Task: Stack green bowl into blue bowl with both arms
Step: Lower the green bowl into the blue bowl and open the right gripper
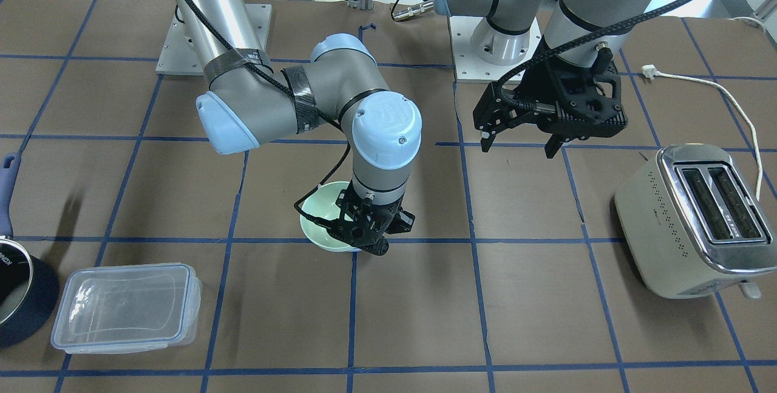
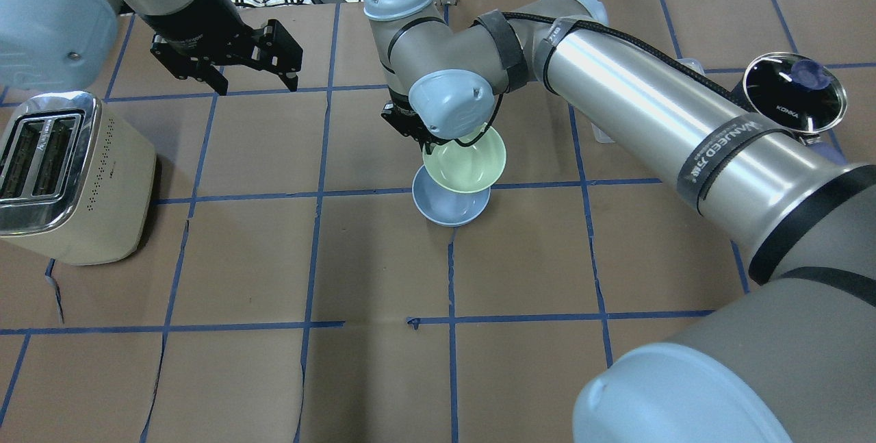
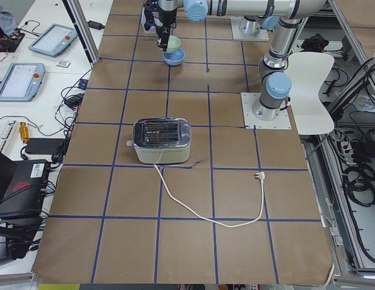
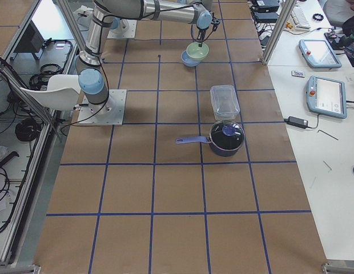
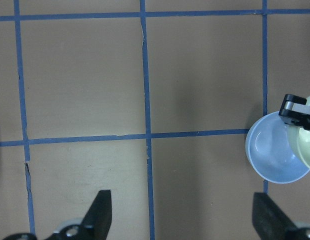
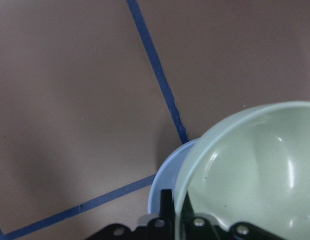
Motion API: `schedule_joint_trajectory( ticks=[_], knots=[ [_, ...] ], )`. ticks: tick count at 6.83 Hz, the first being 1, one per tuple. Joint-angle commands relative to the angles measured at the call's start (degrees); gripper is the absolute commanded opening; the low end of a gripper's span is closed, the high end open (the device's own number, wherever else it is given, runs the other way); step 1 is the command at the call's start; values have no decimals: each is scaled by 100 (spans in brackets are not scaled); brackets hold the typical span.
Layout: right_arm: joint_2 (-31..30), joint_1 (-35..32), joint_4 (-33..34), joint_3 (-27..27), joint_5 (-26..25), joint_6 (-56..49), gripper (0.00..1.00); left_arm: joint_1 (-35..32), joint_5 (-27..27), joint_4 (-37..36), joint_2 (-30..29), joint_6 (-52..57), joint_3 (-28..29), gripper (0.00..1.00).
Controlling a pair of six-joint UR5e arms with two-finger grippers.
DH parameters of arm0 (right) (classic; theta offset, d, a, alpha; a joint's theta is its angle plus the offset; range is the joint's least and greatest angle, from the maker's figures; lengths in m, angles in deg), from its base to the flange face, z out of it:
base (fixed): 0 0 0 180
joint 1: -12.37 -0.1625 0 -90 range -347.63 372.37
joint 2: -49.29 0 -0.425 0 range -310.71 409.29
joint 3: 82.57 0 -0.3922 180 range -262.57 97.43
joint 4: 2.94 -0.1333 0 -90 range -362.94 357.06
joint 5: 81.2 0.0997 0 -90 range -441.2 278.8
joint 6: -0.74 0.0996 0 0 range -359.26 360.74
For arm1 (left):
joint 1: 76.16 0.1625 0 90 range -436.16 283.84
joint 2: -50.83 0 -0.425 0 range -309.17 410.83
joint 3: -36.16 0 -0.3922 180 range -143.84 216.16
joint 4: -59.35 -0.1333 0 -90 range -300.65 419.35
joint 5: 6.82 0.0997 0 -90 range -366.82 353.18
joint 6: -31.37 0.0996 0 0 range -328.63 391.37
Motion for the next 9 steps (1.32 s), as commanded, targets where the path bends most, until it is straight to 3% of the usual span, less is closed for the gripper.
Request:
schedule_joint_trajectory(
  ticks=[1,3,4,5,6,8,9],
  knots=[
    [9,-90,-198,6,215,144,0,13,-1,74,-17,6,-17,100],
    [45,-117,-234,23,216,197,0,13,34,75,-9,-3,-17,100],
    [45,-126,-243,23,155,267,46,13,68,92,-17,-3,-17,100],
    [45,-126,-209,15,128,198,84,5,78,214,0,-3,-17,100],
    [19,-126,-200,6,119,276,100,5,69,215,-9,-3,-8,100],
    [-121,74,-226,-82,-195,102,100,5,60,215,0,-3,-17,100],
    [-314,459,-278,-100,-267,-500,100,13,43,215,0,-3,-17,100]
  ],
)
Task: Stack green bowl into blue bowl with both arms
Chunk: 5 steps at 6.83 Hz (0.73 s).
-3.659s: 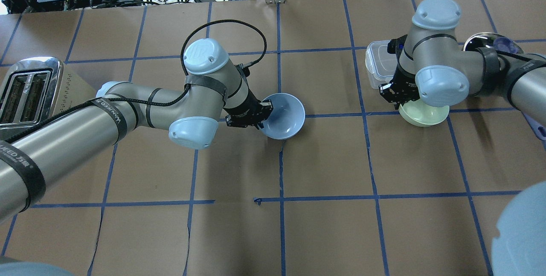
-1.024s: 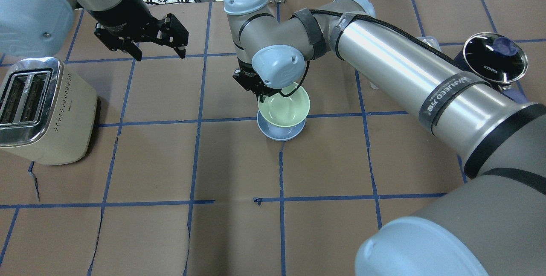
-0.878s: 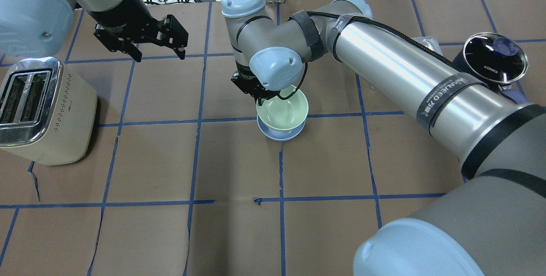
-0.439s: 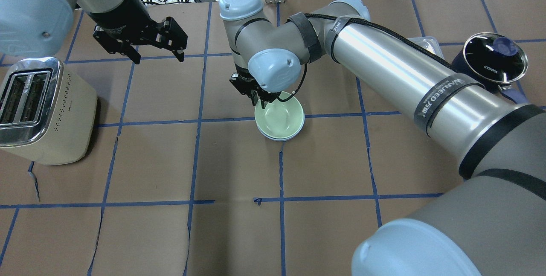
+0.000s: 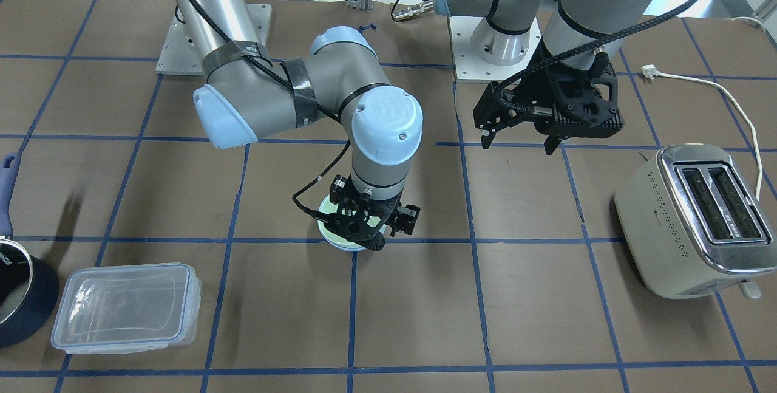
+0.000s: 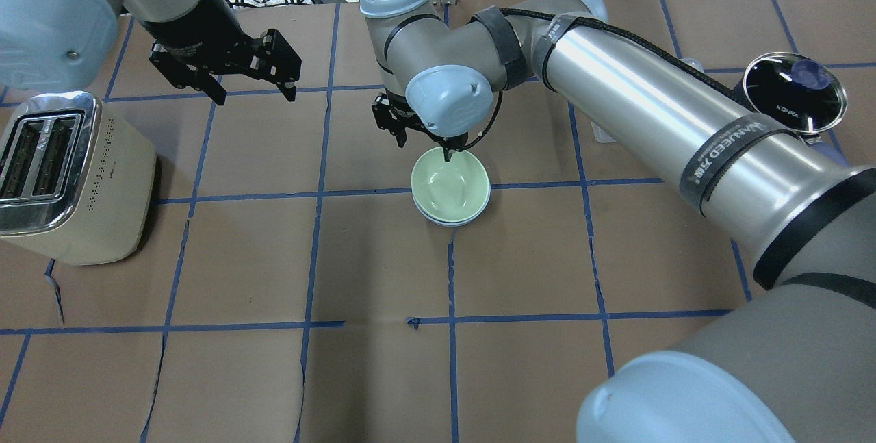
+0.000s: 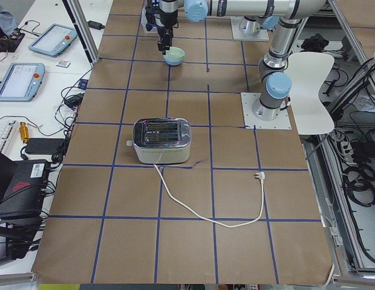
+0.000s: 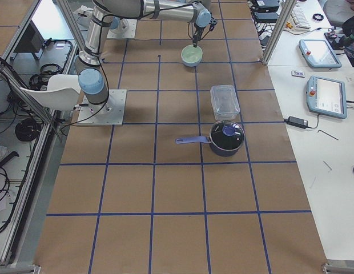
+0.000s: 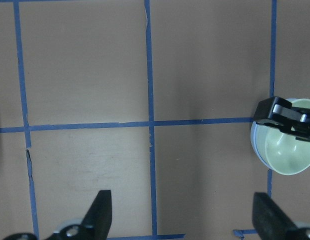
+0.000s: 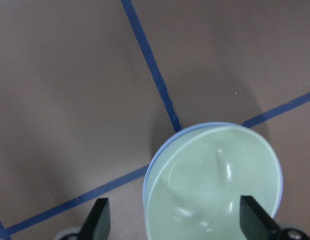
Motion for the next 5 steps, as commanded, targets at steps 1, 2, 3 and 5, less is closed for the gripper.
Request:
schedule_joint_trajectory(
  ticks=[1,2,3,5],
  knots=[
    [-511,795,-239,18,-133,-1090,100,-1,-15,1,3,0,-4,100],
    [-758,1182,-493,19,-81,-1331,100,-1,-6,1,3,0,-4,100],
    [-1047,1429,-1087,19,-176,-1516,100,-1,3,1,-6,0,5,100],
    [-1514,1720,-1375,63,-573,-2560,100,-10,20,1,-6,-237,5,100]
  ],
)
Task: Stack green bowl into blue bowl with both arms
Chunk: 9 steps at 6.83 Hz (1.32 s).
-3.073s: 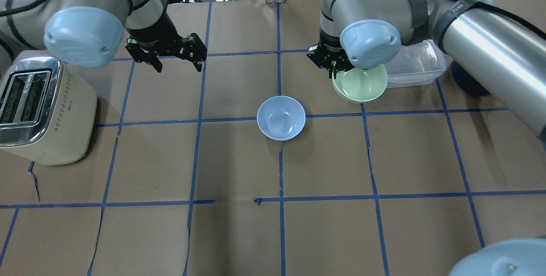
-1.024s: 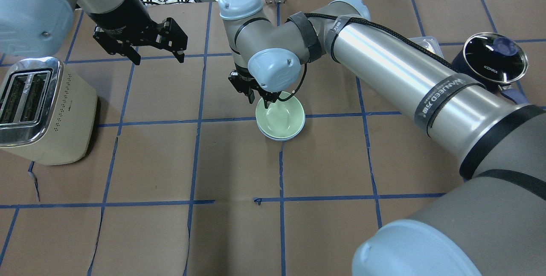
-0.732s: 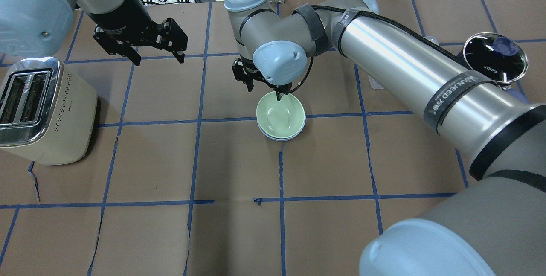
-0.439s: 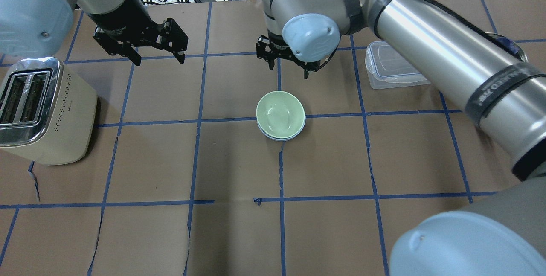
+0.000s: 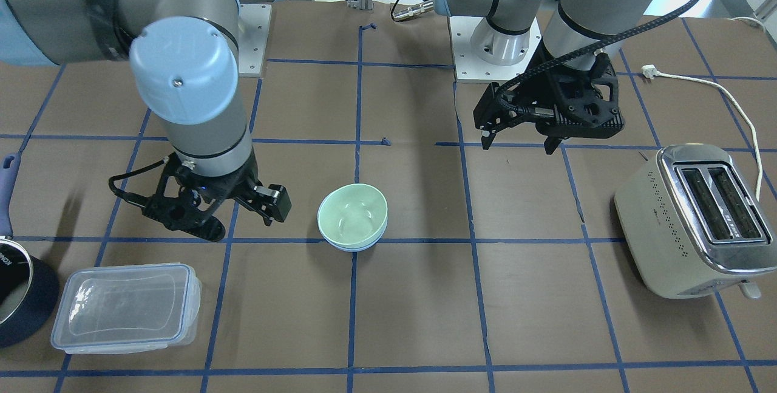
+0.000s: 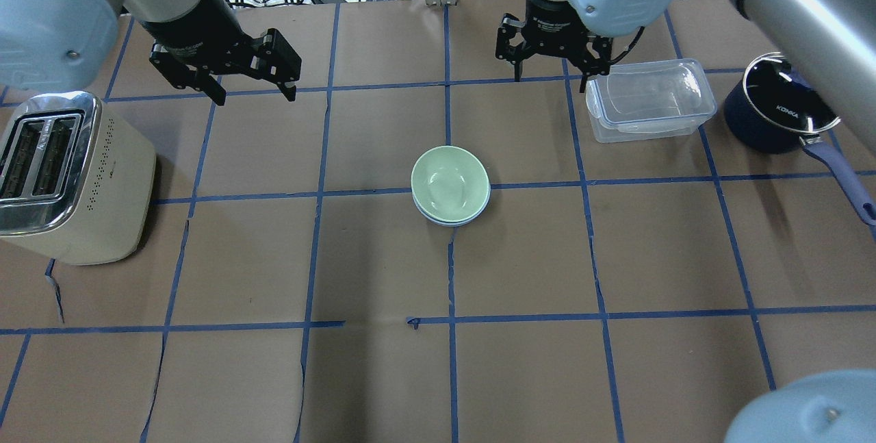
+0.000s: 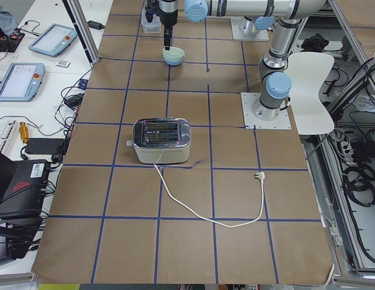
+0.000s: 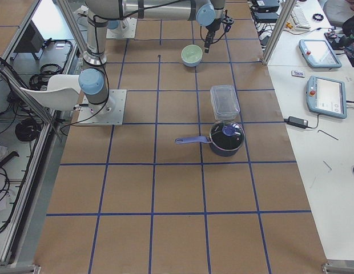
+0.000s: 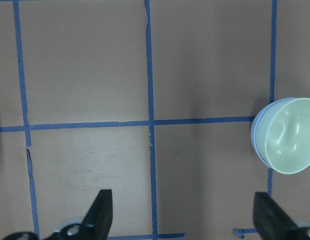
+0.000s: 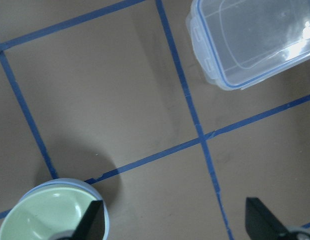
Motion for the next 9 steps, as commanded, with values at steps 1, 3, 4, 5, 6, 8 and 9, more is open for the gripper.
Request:
schedule_joint_trajectory(
  ticks=[1,3,4,5,6,8,9],
  knots=[
    [-466,430,-209,18,-63,-726,100,-6,103,-4,-1,-76,10,100],
    [-721,713,-403,236,-54,-1965,98,11,183,-12,-1,-50,1,100],
    [-1062,740,-308,560,68,-1950,98,-6,183,-12,16,-85,-8,100],
    [-1396,757,-246,911,243,-1941,99,-6,148,-4,8,-94,-8,100],
    [-1539,801,-202,1201,332,-1958,99,2,122,-4,8,-94,-8,100],
    [-1663,810,-52,1423,491,-1941,100,2,121,-4,8,-94,-8,100],
    [-1672,819,-95,1424,500,-1932,100,3,121,-4,8,-94,-8,100]
  ],
)
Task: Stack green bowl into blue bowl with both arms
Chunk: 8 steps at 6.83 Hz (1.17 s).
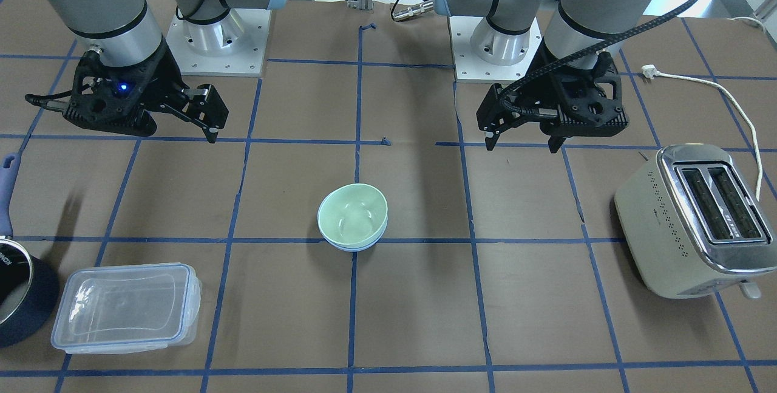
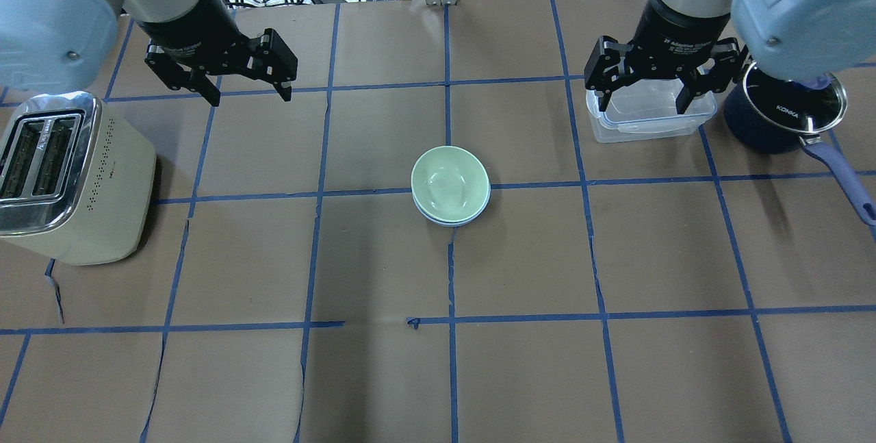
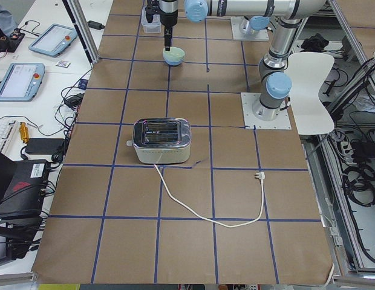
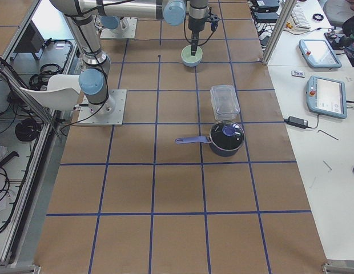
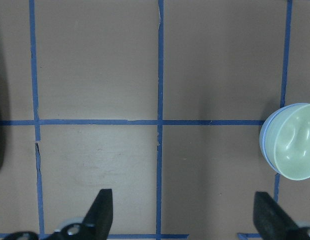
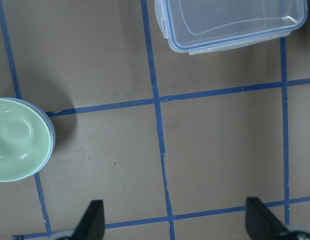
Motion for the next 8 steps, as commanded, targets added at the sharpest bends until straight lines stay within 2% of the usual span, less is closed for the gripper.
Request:
schedule_joint_trajectory(
  ticks=[1,8],
  knots=[
    [-96,10,-189,26,34,8,100,3,-1,0,0,0,0,100],
    [-308,18,-507,-36,140,16,100,-6,16,-9,0,0,0,100]
  ],
)
